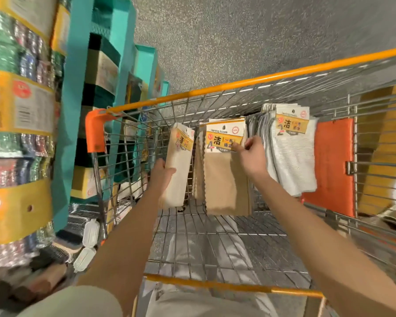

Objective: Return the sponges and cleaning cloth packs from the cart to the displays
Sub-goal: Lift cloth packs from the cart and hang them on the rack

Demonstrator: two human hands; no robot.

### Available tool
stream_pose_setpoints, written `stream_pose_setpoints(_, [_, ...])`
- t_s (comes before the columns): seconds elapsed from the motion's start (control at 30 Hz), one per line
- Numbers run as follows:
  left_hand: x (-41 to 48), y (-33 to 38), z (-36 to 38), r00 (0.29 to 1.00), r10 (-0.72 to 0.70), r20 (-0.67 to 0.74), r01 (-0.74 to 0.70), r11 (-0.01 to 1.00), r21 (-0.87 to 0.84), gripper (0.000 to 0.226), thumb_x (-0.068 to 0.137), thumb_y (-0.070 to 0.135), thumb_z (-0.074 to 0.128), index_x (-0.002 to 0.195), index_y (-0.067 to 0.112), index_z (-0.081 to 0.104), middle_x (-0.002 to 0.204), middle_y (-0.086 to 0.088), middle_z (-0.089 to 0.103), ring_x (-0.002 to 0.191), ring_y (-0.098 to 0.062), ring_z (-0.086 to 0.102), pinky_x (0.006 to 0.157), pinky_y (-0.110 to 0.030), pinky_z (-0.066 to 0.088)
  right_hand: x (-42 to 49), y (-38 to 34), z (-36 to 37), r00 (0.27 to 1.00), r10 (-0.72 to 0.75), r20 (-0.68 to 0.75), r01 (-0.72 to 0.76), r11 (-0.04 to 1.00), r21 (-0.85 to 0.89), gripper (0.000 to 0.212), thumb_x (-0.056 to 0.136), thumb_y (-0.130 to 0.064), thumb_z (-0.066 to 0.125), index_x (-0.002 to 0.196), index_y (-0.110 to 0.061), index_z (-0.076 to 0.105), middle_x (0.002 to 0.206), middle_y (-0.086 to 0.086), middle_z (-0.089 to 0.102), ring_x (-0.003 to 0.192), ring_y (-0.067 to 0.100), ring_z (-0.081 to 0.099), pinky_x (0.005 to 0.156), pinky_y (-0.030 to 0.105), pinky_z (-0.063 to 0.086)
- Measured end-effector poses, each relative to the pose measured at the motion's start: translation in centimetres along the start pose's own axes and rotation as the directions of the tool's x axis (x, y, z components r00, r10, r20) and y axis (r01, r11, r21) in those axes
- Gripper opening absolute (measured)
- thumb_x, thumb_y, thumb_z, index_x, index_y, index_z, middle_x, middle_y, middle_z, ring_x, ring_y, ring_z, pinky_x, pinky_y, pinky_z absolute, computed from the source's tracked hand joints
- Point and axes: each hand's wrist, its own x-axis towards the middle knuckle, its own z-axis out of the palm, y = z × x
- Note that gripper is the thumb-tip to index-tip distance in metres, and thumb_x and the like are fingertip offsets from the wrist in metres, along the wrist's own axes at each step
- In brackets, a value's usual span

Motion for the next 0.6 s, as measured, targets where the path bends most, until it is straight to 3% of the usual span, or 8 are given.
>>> stream_pose_setpoints(0.1, [-2.0, 1.4, -0.6, 0.997, 0.073, -0.017, -0.073, 0.997, 0.004, 0.027, 0.086, 0.008, 0.062, 0.11, 0.009, 0.048, 0.104, -0.009, 0.057, 0.092, -0.027, 0.057, 0.075, -0.037, 0.046, -2.6, -0.6, -1.4, 1.0, 0.027, -0.004, -0.026, 0.989, 0.146, 0.033, 0.086, -0.017, 0.067, 0.103, -0.013, 0.039, 0.095, 0.007, 0.058, 0.087, 0.021, 0.058, 0.084, 0.036, 0.046])
stream_pose_setpoints(0.2, [-4.6, 2.2, -1.3, 0.993, 0.115, 0.002, -0.115, 0.992, -0.06, 0.023, 0.088, 0.008, 0.059, 0.107, 0.011, 0.047, 0.102, -0.008, 0.057, 0.086, -0.025, 0.057, 0.07, -0.035, 0.047, -4.9, -1.5, -3.6, 0.999, 0.05, -0.016, -0.044, 0.963, 0.266, 0.055, 0.085, -0.013, 0.068, 0.131, -0.009, 0.038, 0.115, 0.009, 0.057, 0.102, 0.022, 0.058, 0.094, 0.033, 0.045])
stream_pose_setpoints(0.27, [-5.7, 2.1, -1.8, 0.992, 0.129, 0.009, -0.126, 0.98, -0.152, 0.022, 0.089, 0.007, 0.059, 0.106, 0.013, 0.046, 0.102, -0.008, 0.057, 0.086, -0.025, 0.057, 0.071, -0.036, 0.049, -5.4, -1.9, -5.3, 0.999, 0.039, -0.007, -0.035, 0.955, 0.296, 0.049, 0.085, -0.01, 0.068, 0.129, -0.006, 0.048, 0.115, 0.01, 0.063, 0.098, 0.02, 0.061, 0.093, 0.033, 0.047])
stream_pose_setpoints(0.37, [-7.6, 2.0, -2.9, 0.989, 0.145, 0.002, -0.139, 0.954, -0.266, 0.026, 0.088, 0.006, 0.062, 0.107, 0.015, 0.046, 0.109, -0.013, 0.06, 0.097, -0.033, 0.06, 0.088, -0.049, 0.051, -6.6, -2.1, -7.8, 0.999, -0.005, 0.05, -0.01, 0.953, 0.303, 0.031, 0.084, -0.007, 0.068, 0.115, -0.008, 0.062, 0.112, 0.009, 0.068, 0.095, 0.02, 0.064, 0.091, 0.035, 0.051])
stream_pose_setpoints(0.47, [-9.3, 1.7, -4.4, 0.985, 0.174, 0.003, -0.164, 0.929, -0.332, 0.025, 0.085, 0.008, 0.067, 0.106, 0.009, 0.054, 0.11, -0.02, 0.063, 0.089, -0.033, 0.063, 0.082, -0.047, 0.053, -8.2, -2.4, -9.9, 0.996, -0.06, 0.065, 0.035, 0.941, 0.335, 0.032, 0.083, -0.009, 0.069, 0.114, -0.011, 0.061, 0.107, 0.008, 0.069, 0.091, 0.02, 0.066, 0.085, 0.035, 0.054])
stream_pose_setpoints(0.5, [-9.6, 1.3, -5.0, 0.982, 0.19, 0.009, -0.175, 0.921, -0.349, 0.034, 0.082, 0.015, 0.073, 0.11, 0.008, 0.055, 0.112, -0.018, 0.064, 0.09, -0.032, 0.064, 0.083, -0.046, 0.054, -8.9, -2.6, -10.6, 0.993, -0.09, 0.075, 0.059, 0.938, 0.341, 0.033, 0.083, -0.009, 0.069, 0.115, -0.012, 0.061, 0.106, 0.007, 0.069, 0.087, 0.016, 0.066, 0.079, 0.029, 0.054])
stream_pose_setpoints(0.6, [-9.0, -0.5, -6.3, 0.964, 0.265, 0.019, -0.234, 0.883, -0.406, 0.099, 0.054, 0.048, 0.086, 0.136, 0.013, 0.042, 0.131, -0.011, 0.058, 0.109, -0.03, 0.062, 0.095, -0.053, 0.048, -11.1, -3.4, -12.6, 0.974, -0.197, 0.113, 0.15, 0.93, 0.335, 0.026, 0.084, -0.008, 0.067, 0.108, -0.019, 0.061, 0.104, 0.003, 0.069, 0.086, 0.011, 0.065, 0.078, 0.023, 0.05])
